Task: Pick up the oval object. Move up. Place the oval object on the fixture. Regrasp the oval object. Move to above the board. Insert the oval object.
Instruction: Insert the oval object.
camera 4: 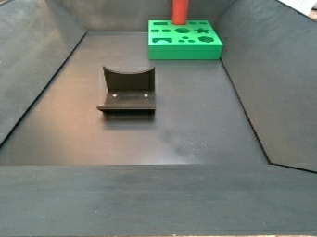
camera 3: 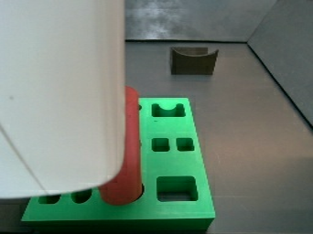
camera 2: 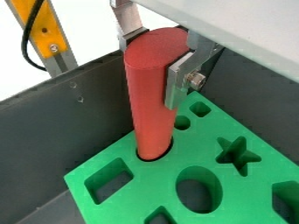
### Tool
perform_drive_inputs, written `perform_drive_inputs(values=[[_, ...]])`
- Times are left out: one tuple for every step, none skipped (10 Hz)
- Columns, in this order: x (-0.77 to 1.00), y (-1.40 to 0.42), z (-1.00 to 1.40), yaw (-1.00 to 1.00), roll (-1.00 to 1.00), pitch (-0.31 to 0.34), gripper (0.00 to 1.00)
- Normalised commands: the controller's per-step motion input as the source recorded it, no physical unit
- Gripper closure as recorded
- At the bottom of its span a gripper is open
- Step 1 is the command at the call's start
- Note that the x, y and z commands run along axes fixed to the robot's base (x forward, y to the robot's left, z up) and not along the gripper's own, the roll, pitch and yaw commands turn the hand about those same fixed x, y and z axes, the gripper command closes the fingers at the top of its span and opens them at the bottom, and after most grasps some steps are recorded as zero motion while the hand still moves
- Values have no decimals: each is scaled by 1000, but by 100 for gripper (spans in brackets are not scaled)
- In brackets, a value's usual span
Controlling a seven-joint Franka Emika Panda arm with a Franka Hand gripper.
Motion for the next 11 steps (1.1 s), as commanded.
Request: perform_drive_inputs(values=[[303,0,-231,-523,130,0,100],[89,0,-180,-406,94,0,100],[0,0,-154,-346,93,0,100],[-6,0,-369,-163,116,0,100],[0,-80,-983,-49,199,-6,100],[0,-186,-1000,-11,127,-26,100],[0,-217,-1000,-11,107,-26,100],[0,-194,-1000,-3,119,-27,100],[91,-89,-497,-154,0,0,100],[0,0,0,0,0,6,100],[0,0,0,0,0,0,100]])
